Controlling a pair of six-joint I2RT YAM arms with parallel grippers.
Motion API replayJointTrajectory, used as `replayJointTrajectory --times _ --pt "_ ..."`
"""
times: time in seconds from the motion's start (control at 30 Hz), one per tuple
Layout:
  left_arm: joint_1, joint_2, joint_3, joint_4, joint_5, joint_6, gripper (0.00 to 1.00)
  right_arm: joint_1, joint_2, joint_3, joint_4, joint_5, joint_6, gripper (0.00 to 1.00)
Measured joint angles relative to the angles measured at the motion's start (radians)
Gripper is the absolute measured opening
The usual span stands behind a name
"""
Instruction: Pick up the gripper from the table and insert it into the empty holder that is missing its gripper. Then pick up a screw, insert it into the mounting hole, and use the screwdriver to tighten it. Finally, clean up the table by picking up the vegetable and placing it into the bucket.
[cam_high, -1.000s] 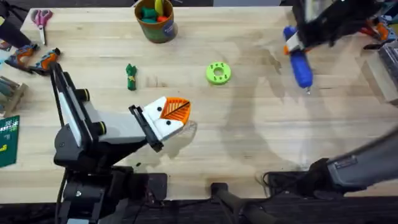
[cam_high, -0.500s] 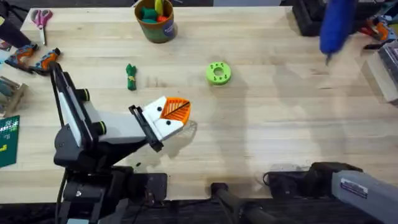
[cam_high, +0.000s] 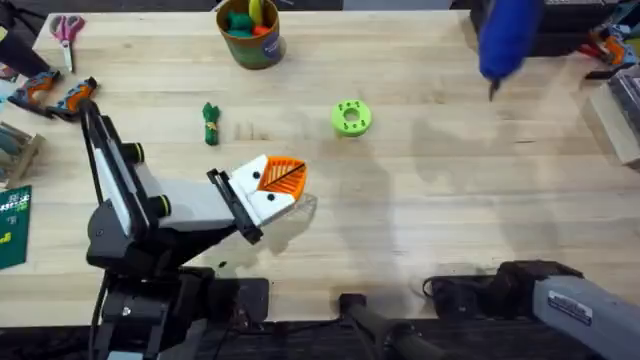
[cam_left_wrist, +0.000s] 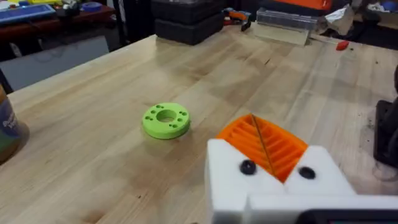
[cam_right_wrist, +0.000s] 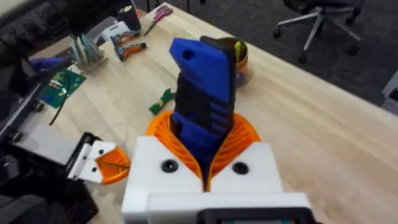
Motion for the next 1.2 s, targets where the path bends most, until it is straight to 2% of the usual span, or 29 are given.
replayJointTrajectory --times 0.07,0.1,0.2,0.3,0.37,0.43,0.53,0.83,0.87,1.03,1.2 --pt "0.000 0.000 0.000 0.000 0.000 0.000 0.005 0.000 -0.109 -0.046 -0.016 0.017 -0.002 0.027" --pt "0.000 0.000 0.000 0.000 0.000 0.000 0.005 0.001 -0.238 -0.183 0.124 0.016 0.032 0.027" --pt "0.000 0.000 0.000 0.000 0.000 0.000 0.005 0.002 -0.341 -0.369 0.389 0.014 0.121 0.027" --pt "0.000 0.000 0.000 0.000 0.000 0.000 0.005 0.009 -0.368 -0.568 0.754 0.010 0.242 0.027" --pt "0.000 0.000 0.000 0.000 0.000 0.000 0.005 0.026 -0.342 -0.678 0.974 0.000 0.320 0.027" --pt "0.000 0.000 0.000 0.000 0.000 0.000 0.005 0.056 -0.294 -0.745 1.124 -0.020 0.381 0.027" --pt "0.000 0.000 0.000 0.000 0.000 0.000 0.005 0.128 -0.207 -0.780 1.268 -0.063 0.445 0.027" --pt "0.000 0.000 0.000 0.000 0.000 0.000 0.005 0.434 0.019 -0.781 1.697 -0.120 0.503 0.027" --pt "0.000 0.000 0.000 0.000 0.000 0.000 0.005 0.511 0.065 -0.781 1.754 -0.101 0.506 0.027" --pt "0.000 0.000 0.000 0.000 0.000 0.000 0.005 0.622 0.089 -0.781 1.766 -0.027 0.506 0.027" --pt "0.000 0.000 0.000 0.000 0.000 0.000 0.005 0.698 0.088 -0.781 1.785 0.003 0.479 0.027"
